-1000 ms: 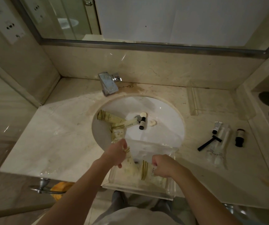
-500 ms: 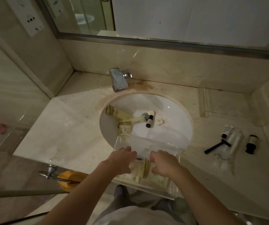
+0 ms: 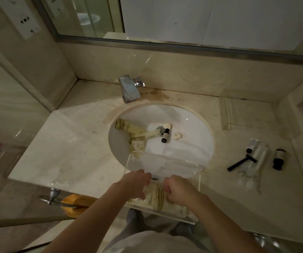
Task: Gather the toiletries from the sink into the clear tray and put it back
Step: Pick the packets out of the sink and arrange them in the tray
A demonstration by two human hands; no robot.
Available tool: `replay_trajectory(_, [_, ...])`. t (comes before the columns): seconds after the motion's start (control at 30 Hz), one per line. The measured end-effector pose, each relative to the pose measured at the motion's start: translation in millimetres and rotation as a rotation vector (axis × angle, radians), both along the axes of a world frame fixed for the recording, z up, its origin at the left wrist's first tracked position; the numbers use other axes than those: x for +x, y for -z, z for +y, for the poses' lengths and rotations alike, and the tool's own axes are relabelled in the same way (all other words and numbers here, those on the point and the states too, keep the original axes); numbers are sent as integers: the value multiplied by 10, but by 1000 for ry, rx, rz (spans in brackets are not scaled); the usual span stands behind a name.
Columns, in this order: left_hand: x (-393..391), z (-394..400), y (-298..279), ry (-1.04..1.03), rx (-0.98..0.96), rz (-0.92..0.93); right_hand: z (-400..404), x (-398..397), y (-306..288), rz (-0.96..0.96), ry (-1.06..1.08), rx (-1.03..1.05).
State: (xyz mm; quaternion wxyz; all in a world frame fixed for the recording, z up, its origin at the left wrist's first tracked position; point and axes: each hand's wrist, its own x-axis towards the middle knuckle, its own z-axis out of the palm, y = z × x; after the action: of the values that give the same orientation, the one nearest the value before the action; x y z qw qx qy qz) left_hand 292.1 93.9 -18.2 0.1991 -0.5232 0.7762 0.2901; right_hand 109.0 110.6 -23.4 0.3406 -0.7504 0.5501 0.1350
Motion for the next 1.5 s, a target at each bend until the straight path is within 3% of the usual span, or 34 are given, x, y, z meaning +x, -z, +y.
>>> replay_trajectory(0.17, [23,-188,-77,-116,-93,103,-65,13,-58,-48,77,-96])
replay_trajectory(0.3, [94,-458,-152,-339,-300,217,-254,104,-138,-150,243,-220])
replay_trajectory(0.4, [231,-696,-132,-523,-337,229,-463,211,-169,-210,327,-273])
replay_trajectory(0.57, [454,-1076,42,-818,-204,296,-937,450,-128,-280,472,-218])
replay_trajectory(0.77, [586,-1507,351,-1300,53,550,-1496,751,221,-348,556,150])
replay_trajectory(0.93, [575,-1706,609,-1190,122,459,-1802,949,474,-369,559,413])
replay_trajectory(1.1, [486,-1749,943,-1041,198,328,-1960,1045,736,-440,714,501])
replay_trajectory(1.33, [455,-1754,1146,-1150,203,316,-2053,1068,992,-472,798,463])
replay_trajectory(1.5, [474,-1802,1035,-1243,264,459,-2063,1005,940,-508,917,305])
